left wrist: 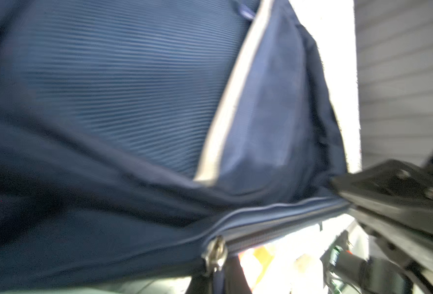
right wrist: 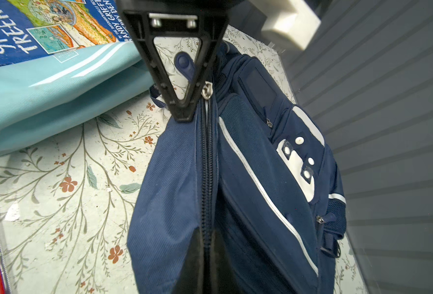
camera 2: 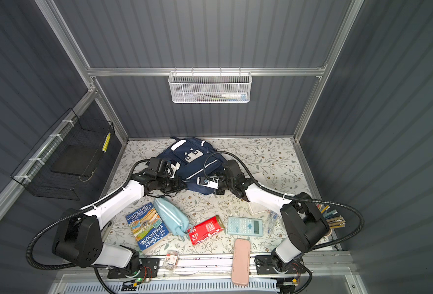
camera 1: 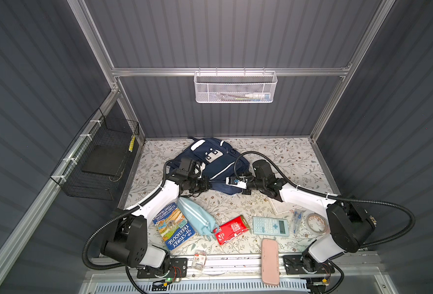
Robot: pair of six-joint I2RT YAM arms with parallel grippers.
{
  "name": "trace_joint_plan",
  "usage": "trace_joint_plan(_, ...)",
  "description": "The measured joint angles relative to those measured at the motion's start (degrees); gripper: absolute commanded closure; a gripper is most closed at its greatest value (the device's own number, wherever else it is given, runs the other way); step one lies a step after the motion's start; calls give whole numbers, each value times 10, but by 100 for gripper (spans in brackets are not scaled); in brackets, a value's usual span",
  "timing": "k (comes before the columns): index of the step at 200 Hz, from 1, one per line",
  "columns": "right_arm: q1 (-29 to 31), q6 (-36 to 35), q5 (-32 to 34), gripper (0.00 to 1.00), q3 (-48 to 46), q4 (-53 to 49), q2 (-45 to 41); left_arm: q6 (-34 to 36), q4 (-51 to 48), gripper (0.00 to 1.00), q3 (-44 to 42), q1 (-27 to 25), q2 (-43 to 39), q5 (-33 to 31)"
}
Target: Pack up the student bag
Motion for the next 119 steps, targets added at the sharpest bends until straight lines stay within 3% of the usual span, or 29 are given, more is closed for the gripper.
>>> trace_joint_plan(64, -6, 0, -8, 100, -15, 36, -7, 35, -12, 100, 11, 77, 5, 29)
trace_joint_plan(119, -11, 5, -12, 100, -23, 45, -13, 38, -16, 97, 24, 79, 17, 45)
